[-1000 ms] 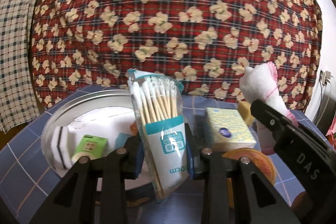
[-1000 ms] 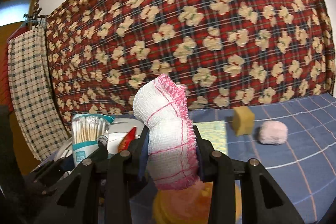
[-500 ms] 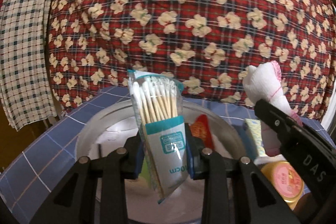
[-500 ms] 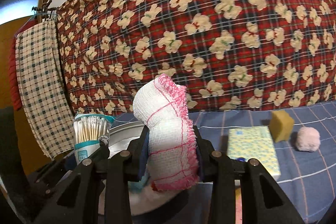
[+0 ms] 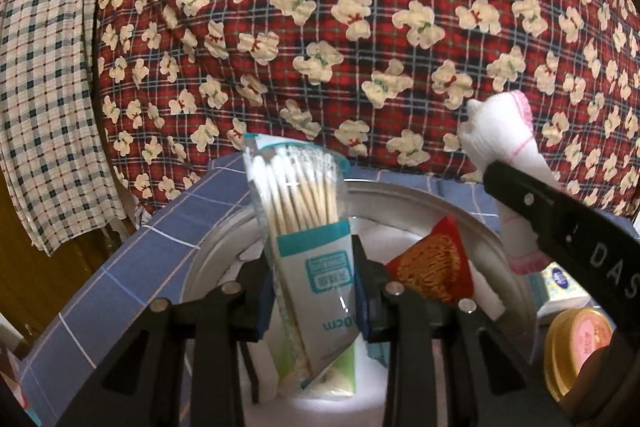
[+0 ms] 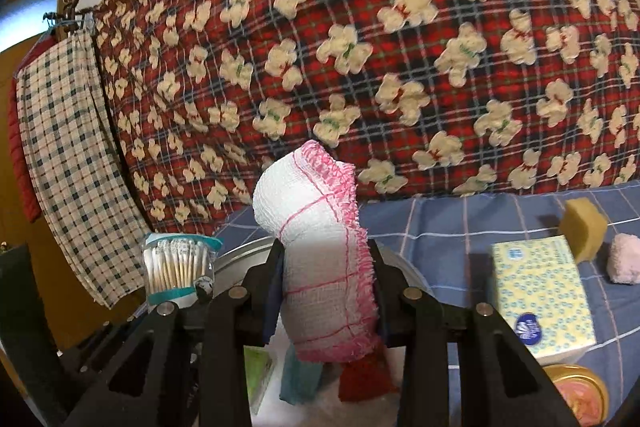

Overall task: Organize soft objects
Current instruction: 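Open both tools to drop the swab box and sock into the tin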

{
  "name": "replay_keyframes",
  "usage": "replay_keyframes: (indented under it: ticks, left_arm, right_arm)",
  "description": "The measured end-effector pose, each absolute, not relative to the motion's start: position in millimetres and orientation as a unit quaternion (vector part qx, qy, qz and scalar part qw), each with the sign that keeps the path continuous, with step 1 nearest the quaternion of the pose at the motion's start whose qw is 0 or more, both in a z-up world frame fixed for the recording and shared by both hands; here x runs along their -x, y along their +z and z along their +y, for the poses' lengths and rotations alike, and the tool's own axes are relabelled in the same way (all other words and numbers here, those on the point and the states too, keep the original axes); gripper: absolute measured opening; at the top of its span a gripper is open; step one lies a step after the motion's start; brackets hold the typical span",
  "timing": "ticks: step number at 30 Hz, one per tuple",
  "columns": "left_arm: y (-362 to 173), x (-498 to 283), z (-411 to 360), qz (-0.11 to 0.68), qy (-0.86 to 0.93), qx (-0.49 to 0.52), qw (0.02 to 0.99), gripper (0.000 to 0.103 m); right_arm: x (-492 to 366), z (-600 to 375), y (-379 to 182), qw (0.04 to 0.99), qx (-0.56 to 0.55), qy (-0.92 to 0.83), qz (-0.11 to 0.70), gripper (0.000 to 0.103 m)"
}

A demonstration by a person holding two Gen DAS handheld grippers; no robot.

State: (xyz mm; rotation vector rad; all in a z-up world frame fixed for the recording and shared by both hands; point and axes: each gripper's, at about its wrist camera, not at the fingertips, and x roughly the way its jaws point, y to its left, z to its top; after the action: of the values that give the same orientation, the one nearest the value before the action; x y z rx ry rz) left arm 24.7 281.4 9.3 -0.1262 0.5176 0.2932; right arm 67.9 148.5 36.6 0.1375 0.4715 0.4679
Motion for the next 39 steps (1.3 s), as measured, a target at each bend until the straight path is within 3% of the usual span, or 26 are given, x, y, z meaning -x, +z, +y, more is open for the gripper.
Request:
replay_keyframes:
  ticks: [18,23,26,27,28,29,30,31,39]
  left_arm:
    - [-0.7,-69.3,302.6,0.345,0.17,-0.005,0.923,0.031]
    - [-6.3,-76.1,307.1,0.366,0.167,-0.001,0.916,0.032]
    - [-8.1,-79.7,303.1,0.375,0.171,-0.02,0.911,0.035]
    - [-8.0,-80.6,302.7,0.377,0.17,-0.023,0.91,0.041]
    - [-7.8,-81.0,301.4,0.379,0.165,-0.026,0.91,0.057]
    - [-8.1,-81.9,299.8,0.383,0.164,-0.033,0.908,0.068]
    - [-7.1,-82.1,299.2,0.384,0.165,-0.036,0.908,0.088]
    - [-3.9,-80.4,297.8,0.378,0.168,-0.038,0.91,0.1]
    - [15.1,-53.4,285.9,0.301,0.178,-0.031,0.936,0.103]
  right_arm:
    - [-135.3,175.0,11.4,0.891,-0.103,0.231,0.378,0.04]
    - [-144.0,185.0,0.5,0.871,-0.109,0.247,0.41,0.043]
    - [-148.6,189.9,-5.6,0.854,-0.124,0.263,0.432,0.049]
    - [-149.7,190.9,-7.4,0.848,-0.129,0.27,0.438,0.055]
    - [-150.1,190.8,-8.0,0.842,-0.136,0.275,0.443,0.062]
    - [-149.5,189.2,-7.8,0.84,-0.145,0.28,0.442,0.065]
    - [-147.8,187.6,-6.4,0.839,-0.151,0.288,0.436,0.069]
    - [-145.8,185.9,-4.3,0.839,-0.157,0.297,0.429,0.069]
    - [-113.6,143.4,17.8,0.877,-0.203,0.29,0.325,0.07]
